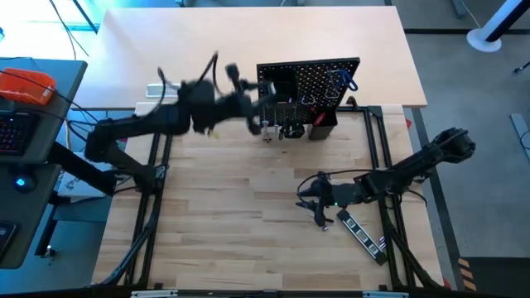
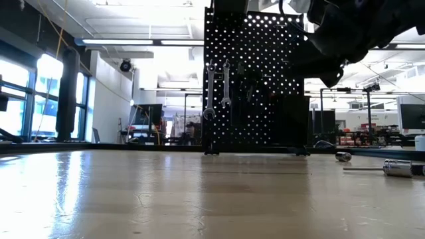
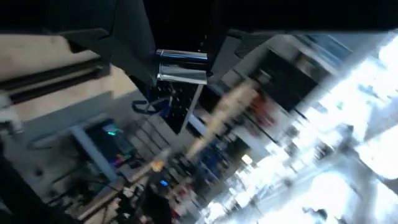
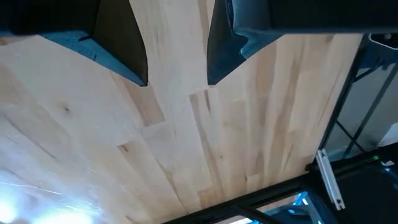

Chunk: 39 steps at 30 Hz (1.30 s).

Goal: Hang tools onto peg board
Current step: Put the silver socket into the top black bin on the peg board, then put the black screwdriver into the top black bin on the peg board

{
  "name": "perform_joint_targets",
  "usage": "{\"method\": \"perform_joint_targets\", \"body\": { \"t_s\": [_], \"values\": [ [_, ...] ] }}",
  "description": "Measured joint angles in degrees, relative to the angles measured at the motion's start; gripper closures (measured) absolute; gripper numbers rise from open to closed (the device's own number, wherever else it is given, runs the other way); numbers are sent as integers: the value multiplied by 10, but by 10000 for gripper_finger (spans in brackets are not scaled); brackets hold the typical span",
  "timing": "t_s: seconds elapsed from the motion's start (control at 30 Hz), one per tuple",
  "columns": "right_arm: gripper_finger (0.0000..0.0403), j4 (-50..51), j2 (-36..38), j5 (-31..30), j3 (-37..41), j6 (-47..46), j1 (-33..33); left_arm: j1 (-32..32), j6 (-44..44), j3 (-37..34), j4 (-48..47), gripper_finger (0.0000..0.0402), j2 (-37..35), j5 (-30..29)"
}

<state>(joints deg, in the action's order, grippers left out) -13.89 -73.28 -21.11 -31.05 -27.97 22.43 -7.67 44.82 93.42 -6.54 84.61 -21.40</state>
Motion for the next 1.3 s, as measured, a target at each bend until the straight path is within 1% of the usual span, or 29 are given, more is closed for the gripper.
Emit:
{"method": "perform_joint_targets", "body": {
  "t_s": [0.1, 0.17, 0.3, 0.43, 0.5, 0.57, 0.73, 1.3],
  "values": [
    [245, -1, 0, -9, 0, 6, 5, -41, -79, 90, -109, 289, 35, 45],
    [245, -2, 0, -12, 0, 10, 6, -62, -118, 141, -172, 289, 63, 62],
    [245, -4, 0, -15, 0, 10, 6, -90, -165, 226, -276, 289, 123, 84],
    [245, -5, 0, -15, 0, 10, 6, -114, -212, 305, -361, 289, 169, 134],
    [245, -5, 0, -15, 0, 10, 7, -121, -222, 332, -390, 289, 185, 135],
    [245, -5, 0, -18, 0, 10, 9, -125, -223, 345, -406, 289, 195, 137],
    [245, -5, 0, -32, 0, 11, 14, -123, -222, 349, -409, 285, 195, 151],
    [245, -4, 0, -33, 0, 11, 14, -121, -210, 351, -403, 213, 196, 149]
  ]
}}
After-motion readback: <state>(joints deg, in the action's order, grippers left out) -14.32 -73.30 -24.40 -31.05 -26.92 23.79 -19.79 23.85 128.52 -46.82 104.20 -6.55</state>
